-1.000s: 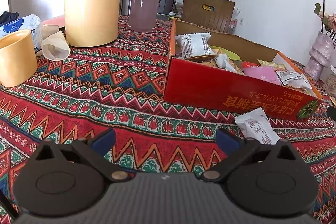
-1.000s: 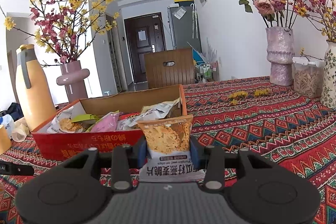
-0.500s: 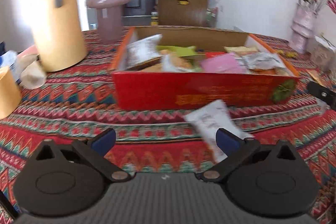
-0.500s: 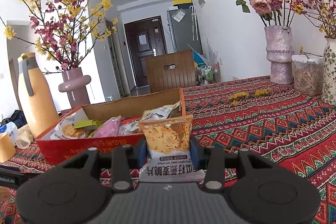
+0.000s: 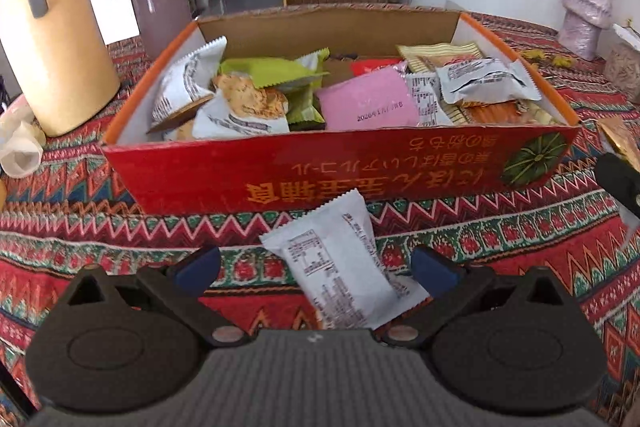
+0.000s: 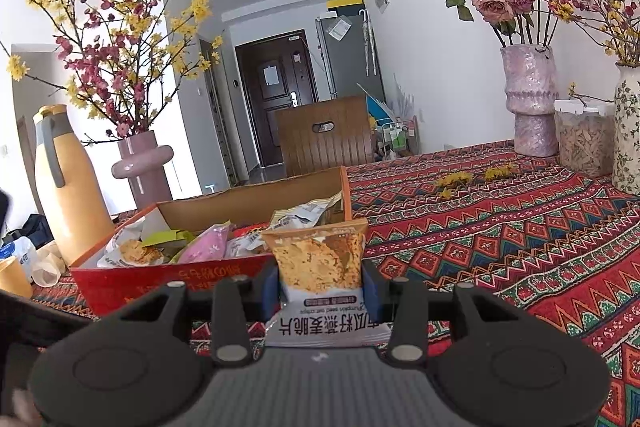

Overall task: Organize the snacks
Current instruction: 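Grasp the last white packet with the left gripper while the right holds its packet, then carry both held packets up and over the cardboard box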

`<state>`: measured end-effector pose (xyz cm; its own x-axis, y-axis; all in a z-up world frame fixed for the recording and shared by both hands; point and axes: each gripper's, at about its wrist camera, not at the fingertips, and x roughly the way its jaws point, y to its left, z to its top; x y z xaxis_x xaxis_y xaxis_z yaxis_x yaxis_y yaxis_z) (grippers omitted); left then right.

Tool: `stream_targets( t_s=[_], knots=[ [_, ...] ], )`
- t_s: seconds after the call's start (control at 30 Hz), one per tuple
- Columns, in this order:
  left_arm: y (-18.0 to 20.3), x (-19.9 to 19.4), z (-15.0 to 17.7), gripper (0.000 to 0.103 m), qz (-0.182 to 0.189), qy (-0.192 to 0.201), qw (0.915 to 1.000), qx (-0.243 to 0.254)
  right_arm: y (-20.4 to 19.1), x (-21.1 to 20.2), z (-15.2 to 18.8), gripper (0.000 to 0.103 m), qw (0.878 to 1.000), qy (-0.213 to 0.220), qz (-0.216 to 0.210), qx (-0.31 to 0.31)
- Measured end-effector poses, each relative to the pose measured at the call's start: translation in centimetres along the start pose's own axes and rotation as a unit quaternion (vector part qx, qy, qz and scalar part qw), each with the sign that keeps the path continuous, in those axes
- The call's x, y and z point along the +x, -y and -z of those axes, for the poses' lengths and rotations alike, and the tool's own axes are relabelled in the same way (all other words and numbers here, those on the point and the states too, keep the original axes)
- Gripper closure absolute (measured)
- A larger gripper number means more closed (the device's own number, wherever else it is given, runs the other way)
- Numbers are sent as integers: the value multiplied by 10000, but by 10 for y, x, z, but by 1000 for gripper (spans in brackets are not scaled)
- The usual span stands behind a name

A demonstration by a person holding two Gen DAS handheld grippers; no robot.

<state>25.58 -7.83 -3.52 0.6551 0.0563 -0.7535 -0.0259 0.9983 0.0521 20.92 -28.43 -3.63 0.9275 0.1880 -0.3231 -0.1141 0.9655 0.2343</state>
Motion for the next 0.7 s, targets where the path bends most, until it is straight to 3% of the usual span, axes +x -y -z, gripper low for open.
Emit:
stream_targets(
  t_s=[0.1,0.33,0.43,0.7],
  knots=[
    [5,8,3,15,-18,-180,9998,23,0,0,0,62,10000,-5,-5,-1],
    [6,1,9,40,174,-60,9998,-33,0,1,0,62,10000,-39,10,2],
    [4,-4,12,57,244,11,9997,37,0,2,1,62,10000,-65,35,0],
    [-3,-14,18,62,487,138,9987,65,-2,4,1,61,9999,-72,88,-38]
  ],
)
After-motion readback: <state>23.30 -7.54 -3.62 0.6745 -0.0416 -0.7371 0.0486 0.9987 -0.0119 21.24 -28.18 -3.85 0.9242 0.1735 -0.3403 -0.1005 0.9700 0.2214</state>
